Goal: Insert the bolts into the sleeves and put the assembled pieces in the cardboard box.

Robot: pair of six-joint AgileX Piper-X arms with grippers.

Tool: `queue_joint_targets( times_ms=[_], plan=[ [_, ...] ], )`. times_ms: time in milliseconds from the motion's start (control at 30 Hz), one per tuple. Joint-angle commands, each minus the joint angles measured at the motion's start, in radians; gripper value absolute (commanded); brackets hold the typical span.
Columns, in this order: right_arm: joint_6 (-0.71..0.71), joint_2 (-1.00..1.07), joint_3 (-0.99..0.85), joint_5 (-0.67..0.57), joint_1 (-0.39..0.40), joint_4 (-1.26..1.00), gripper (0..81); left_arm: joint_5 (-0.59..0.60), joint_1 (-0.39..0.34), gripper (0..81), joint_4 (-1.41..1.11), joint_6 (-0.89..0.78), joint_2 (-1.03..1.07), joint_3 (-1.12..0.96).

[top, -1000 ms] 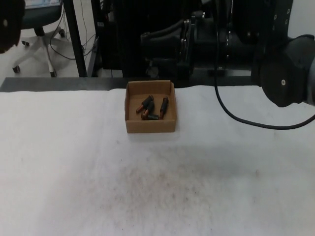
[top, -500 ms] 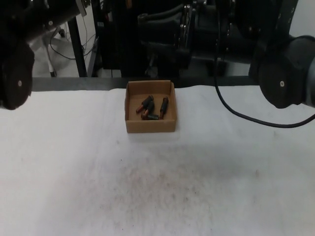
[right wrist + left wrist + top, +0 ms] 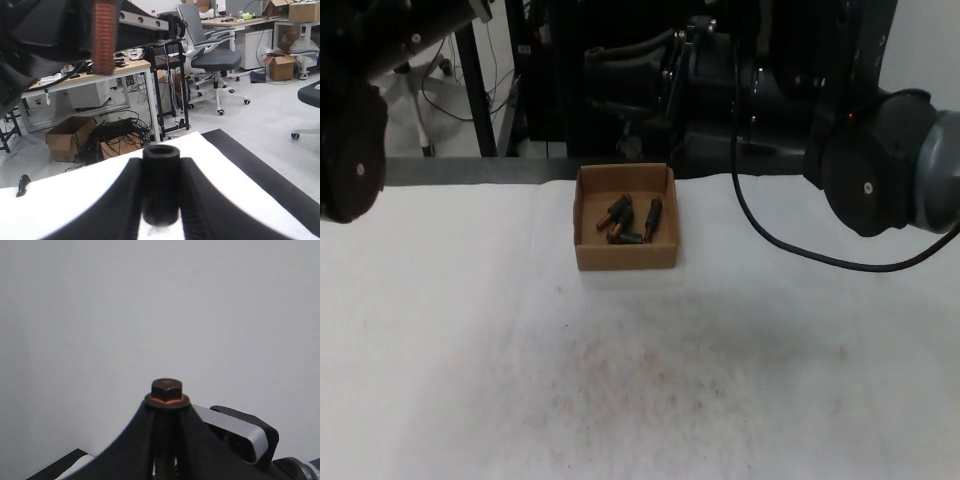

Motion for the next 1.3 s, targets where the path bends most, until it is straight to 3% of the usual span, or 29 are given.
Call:
queue_joint_targets(
  times_ms=[0,667,1267],
  plan=[
    [-0.004,-0.006,-0.005,0.004,0.002,-0.038,0.8,0.006,0.0,0.2,-0.02,-0.002,-0.008,-0.004],
    [0.004,-0.006,-0.005,-0.073,0.002,-0.089,0.8,-0.05,0.0,0.2,-0.013,0.021,0.046,-0.004],
    [0.004,-0.006,-0.005,-0.064,0.002,-0.089,0.8,0.043,0.0,0.2,-0.014,-0.003,0.05,-0.001]
  ],
)
